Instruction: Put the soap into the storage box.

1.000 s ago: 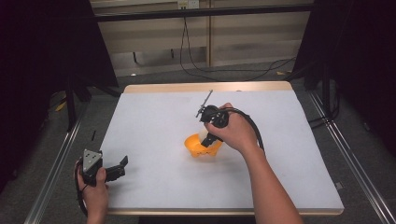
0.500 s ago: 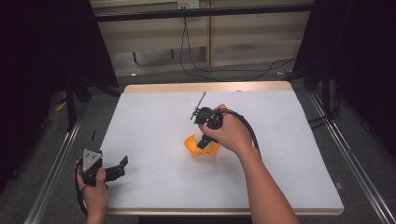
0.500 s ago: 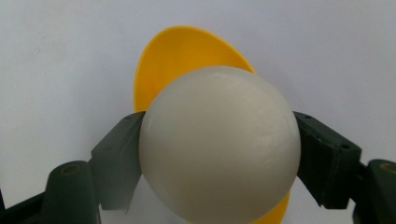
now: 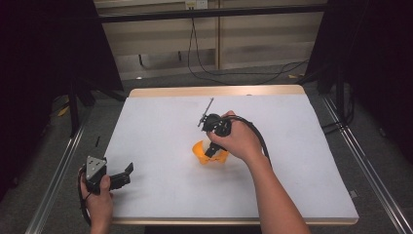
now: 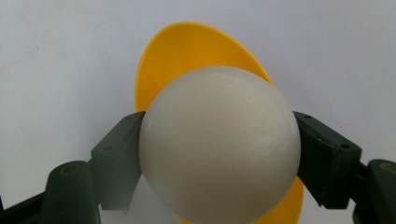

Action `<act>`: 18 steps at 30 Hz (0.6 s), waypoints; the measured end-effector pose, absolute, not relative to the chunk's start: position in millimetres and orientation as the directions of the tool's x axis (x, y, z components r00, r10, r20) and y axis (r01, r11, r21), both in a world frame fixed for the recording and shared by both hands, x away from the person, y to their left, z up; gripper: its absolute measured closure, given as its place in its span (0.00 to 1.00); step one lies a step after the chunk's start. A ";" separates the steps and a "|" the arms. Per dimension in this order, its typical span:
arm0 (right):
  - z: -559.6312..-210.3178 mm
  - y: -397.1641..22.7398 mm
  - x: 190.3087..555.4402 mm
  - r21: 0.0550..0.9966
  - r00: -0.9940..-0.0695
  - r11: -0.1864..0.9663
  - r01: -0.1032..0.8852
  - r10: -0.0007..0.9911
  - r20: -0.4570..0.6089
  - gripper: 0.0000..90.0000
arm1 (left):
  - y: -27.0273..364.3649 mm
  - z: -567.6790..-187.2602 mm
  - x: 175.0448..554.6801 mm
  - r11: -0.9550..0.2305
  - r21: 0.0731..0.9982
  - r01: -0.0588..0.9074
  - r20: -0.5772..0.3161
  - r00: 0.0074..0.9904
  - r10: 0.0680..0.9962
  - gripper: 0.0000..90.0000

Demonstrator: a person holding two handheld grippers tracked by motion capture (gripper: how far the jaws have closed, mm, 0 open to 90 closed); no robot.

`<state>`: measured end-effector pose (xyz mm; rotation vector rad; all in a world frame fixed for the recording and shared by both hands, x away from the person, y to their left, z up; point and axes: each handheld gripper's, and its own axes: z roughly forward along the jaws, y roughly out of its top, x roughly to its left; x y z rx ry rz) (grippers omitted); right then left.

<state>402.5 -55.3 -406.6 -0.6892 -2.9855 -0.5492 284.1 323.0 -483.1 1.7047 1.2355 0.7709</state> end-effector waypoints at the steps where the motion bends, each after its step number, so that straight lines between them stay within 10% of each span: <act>1: -406.7 -55.2 402.3 0.332 -0.900 0.838 0.433 0.422 0.108 0.27 | 322.8 -483.2 284.1 -0.126 0.903 0.412 -0.012 0.315 0.949 0.00; 18: -393.3 -71.1 397.7 0.379 -0.887 0.805 0.456 0.447 0.116 0.22 | 323.3 -483.1 284.0 -0.124 0.903 0.411 -0.012 0.313 0.950 0.00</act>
